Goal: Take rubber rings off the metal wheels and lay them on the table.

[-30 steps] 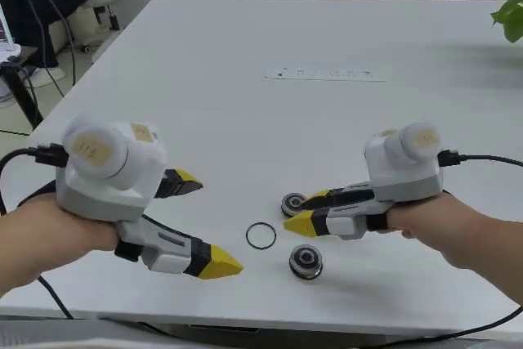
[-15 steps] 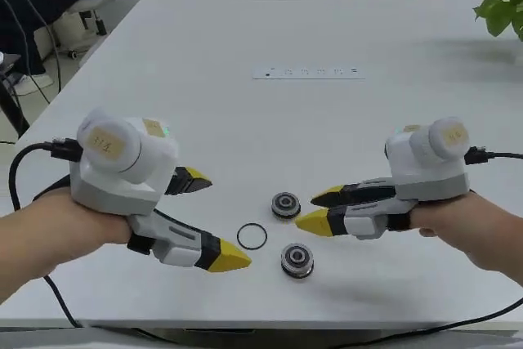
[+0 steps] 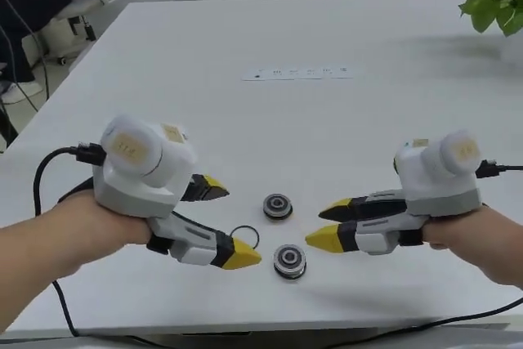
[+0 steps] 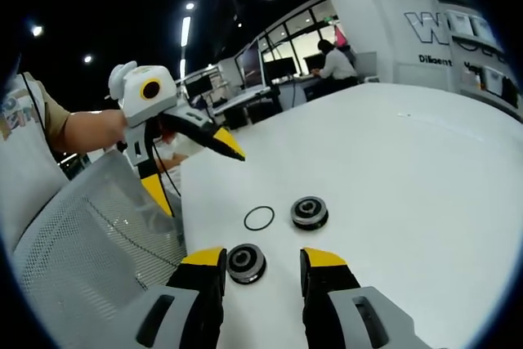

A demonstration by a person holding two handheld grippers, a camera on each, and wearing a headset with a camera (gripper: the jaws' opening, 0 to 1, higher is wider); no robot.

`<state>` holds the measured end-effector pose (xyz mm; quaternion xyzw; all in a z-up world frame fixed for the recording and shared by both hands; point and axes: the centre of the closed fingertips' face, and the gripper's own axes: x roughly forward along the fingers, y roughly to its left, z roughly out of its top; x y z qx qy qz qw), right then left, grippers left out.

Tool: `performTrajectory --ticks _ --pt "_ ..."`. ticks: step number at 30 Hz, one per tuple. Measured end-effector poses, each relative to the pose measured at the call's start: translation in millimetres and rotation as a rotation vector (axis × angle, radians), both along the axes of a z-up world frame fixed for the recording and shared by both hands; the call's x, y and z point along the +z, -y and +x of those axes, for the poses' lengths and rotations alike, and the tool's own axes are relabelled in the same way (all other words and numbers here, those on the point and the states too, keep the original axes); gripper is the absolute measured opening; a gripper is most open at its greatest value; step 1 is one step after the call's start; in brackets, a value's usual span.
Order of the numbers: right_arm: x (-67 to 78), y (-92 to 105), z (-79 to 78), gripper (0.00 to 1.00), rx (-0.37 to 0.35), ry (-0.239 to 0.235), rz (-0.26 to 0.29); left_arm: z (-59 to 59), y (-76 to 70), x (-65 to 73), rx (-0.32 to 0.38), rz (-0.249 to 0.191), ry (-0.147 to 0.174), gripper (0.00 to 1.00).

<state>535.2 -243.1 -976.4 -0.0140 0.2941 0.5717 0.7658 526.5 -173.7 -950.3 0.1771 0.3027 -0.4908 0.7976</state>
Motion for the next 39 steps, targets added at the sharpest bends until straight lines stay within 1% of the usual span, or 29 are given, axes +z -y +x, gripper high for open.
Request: performTrajectory --ticks 7,10,19,28,33,36,39 --pt "-7.1 -3.2 -10.2 0.33 0.027 0.005 -0.006 -3.0 10.4 -9.9 -0.029 0.005 -0.02 0.6" --pt "-15.9 -2.5 -14.8 0.31 0.059 0.019 -0.027 -3.6 14.5 -15.9 -0.04 0.008 -0.031 0.58" --pt "-29.0 -6.3 -22.3 0.28 0.105 0.022 -0.052 -6.9 28.3 -28.8 -0.071 0.015 -0.061 0.51" --pt "-36.7 -8.9 -23.2 0.24 0.131 0.035 -0.068 -12.6 38.2 -39.9 -0.1 0.025 -0.085 0.42" --pt "-42.2 -9.2 -23.5 0.22 0.139 0.044 -0.081 -11.3 41.3 -44.4 -0.109 0.031 -0.089 0.38" --pt "-43.2 -9.8 -24.2 0.21 0.143 0.047 -0.085 -12.1 43.3 -45.4 -0.115 0.032 -0.088 0.35" --pt "-44.2 -10.6 -24.7 0.19 0.146 0.05 -0.084 -13.7 45.2 -47.8 -0.12 0.033 -0.096 0.31"
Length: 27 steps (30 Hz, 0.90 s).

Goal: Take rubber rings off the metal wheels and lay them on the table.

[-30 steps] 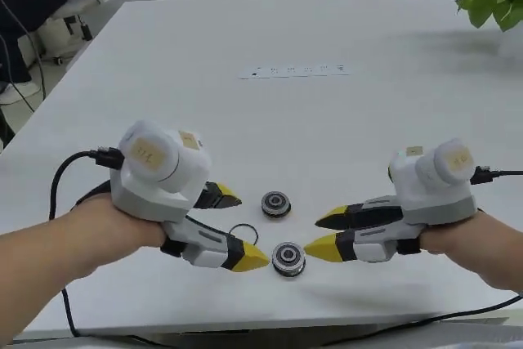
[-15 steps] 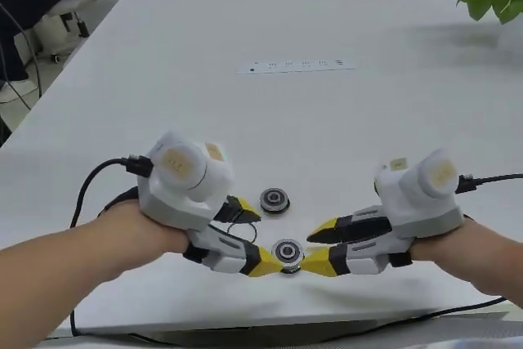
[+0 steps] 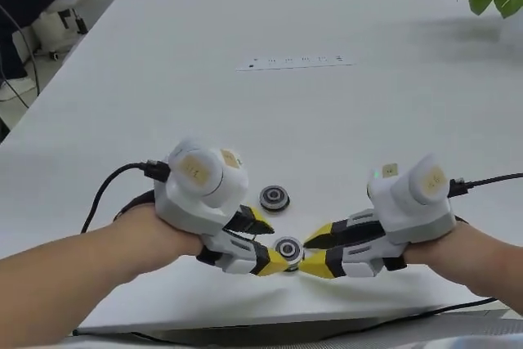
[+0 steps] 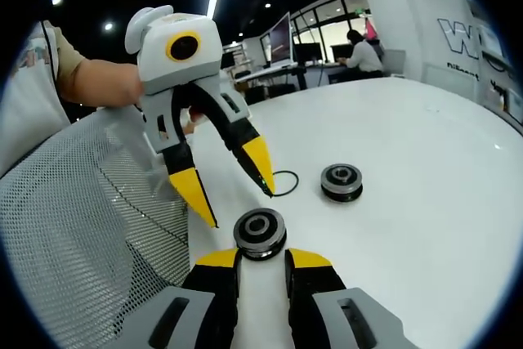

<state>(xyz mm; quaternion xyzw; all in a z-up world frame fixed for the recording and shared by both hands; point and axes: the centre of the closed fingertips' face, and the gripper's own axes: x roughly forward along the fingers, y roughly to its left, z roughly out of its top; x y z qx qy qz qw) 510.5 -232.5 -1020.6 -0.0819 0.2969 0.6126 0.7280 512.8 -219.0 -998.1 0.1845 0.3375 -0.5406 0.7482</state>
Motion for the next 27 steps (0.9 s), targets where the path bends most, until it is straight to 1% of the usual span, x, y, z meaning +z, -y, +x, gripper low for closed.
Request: performTrajectory --ticks 3,6,9,11,12,14,19,23,24,27 --pt "-0.7 -0.6 0.1 0.17 0.002 0.005 0.0 -1.3 2.3 -2.0 -0.008 0.003 -0.001 0.28" --pt "-1.0 -0.6 -0.2 0.16 0.005 0.008 0.002 -0.1 3.9 -3.2 -0.01 0.006 0.004 0.27" --pt "-1.1 -0.5 0.0 0.16 0.002 0.011 0.005 -0.1 6.1 -4.4 -0.009 0.007 0.0 0.25" --pt "-1.7 -0.4 0.2 0.15 0.001 0.013 0.005 -1.6 7.7 -7.6 -0.017 0.017 0.005 0.24" --pt "-1.8 -0.8 -0.3 0.13 0.005 0.016 0.004 -0.8 6.8 -8.6 -0.016 0.024 0.015 0.23" --pt "-2.5 0.0 0.1 0.11 0.003 0.02 0.001 1.4 8.1 -8.4 -0.016 0.018 0.02 0.22" --pt "-4.3 0.5 1.5 0.06 -0.002 0.022 -0.001 2.8 8.6 -9.0 -0.004 0.018 0.034 0.18" --pt "-3.5 1.2 1.4 0.05 -0.006 0.018 -0.003 5.0 8.0 -9.5 -0.001 0.028 0.071 0.14" --pt "-3.5 1.3 1.7 0.05 -0.008 0.018 -0.004 4.3 8.7 -9.5 -0.002 0.027 0.071 0.14" --pt "-4.2 1.3 2.8 0.04 -0.01 0.014 -0.007 3.6 8.9 -9.1 -0.002 0.032 0.091 0.14"
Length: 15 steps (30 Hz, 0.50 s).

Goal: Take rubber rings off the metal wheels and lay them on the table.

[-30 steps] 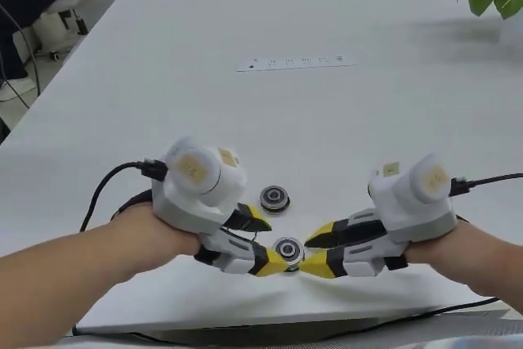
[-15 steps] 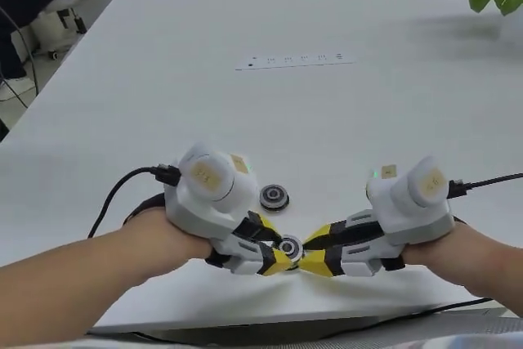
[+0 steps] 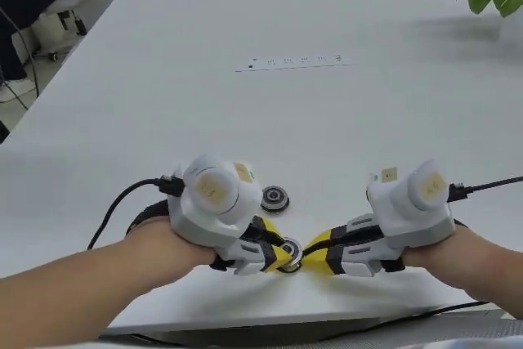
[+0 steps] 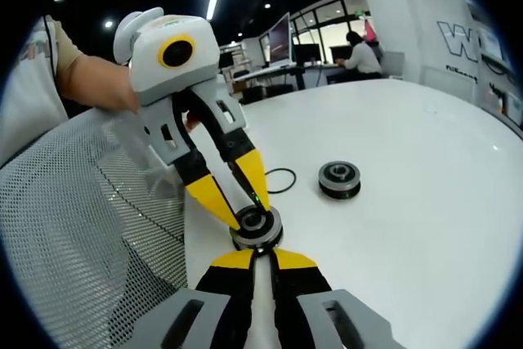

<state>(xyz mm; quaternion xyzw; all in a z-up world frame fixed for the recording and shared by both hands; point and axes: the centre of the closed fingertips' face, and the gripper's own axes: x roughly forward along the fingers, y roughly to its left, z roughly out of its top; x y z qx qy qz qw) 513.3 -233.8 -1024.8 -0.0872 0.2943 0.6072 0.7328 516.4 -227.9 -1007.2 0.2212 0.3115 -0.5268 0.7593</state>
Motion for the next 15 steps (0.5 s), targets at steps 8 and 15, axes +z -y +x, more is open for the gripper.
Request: performTrajectory --ticks 8,15 --pt "-1.3 1.4 3.3 0.0 -0.065 -0.08 0.027 0.7 -0.2 0.1 -0.004 0.0 0.021 0.13" --pt "0.3 2.9 4.6 0.0 -0.137 -0.172 0.073 0.8 0.1 0.2 -0.005 0.01 0.034 0.12"
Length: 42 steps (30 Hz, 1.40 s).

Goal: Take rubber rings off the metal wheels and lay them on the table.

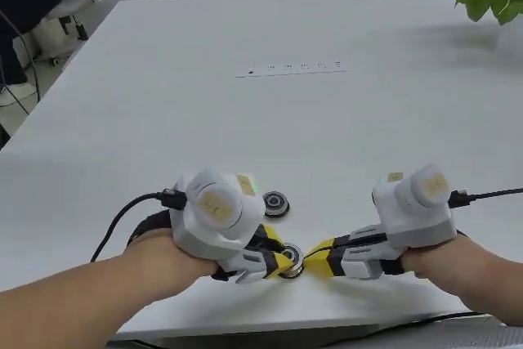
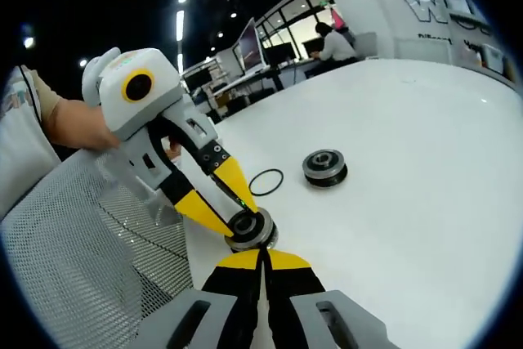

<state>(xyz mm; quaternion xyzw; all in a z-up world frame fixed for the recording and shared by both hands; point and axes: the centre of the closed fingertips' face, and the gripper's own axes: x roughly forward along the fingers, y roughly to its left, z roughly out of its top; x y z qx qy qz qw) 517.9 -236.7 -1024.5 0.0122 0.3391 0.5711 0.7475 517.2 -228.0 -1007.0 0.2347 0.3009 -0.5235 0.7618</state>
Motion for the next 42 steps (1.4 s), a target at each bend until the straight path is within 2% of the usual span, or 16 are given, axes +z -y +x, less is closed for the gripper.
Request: performTrajectory --ticks 5,9,16,17,18,42 --pt "3.4 2.1 -0.1 0.0 -0.036 -0.046 0.027 0.2 -0.8 0.1 0.001 0.0 0.005 0.12" --pt "6.3 3.1 0.1 0.0 -0.056 -0.067 0.049 0.0 -0.9 0.2 0.0 0.003 0.008 0.12" --pt "8.7 5.1 2.1 0.0 -0.079 -0.071 0.061 -0.2 -0.8 0.0 0.002 0.01 0.01 0.12" --pt "12.5 4.1 3.2 0.0 -0.101 -0.098 0.093 -0.1 -0.8 -0.1 0.003 0.011 0.011 0.12" --pt "12.7 4.4 2.7 0.0 -0.103 -0.102 0.097 -0.2 -0.6 -0.2 0.003 0.013 0.012 0.12" --pt "19.5 -0.7 0.6 0.0 -0.096 -0.113 0.124 1.1 0.7 -0.9 0.025 0.024 0.019 0.12"
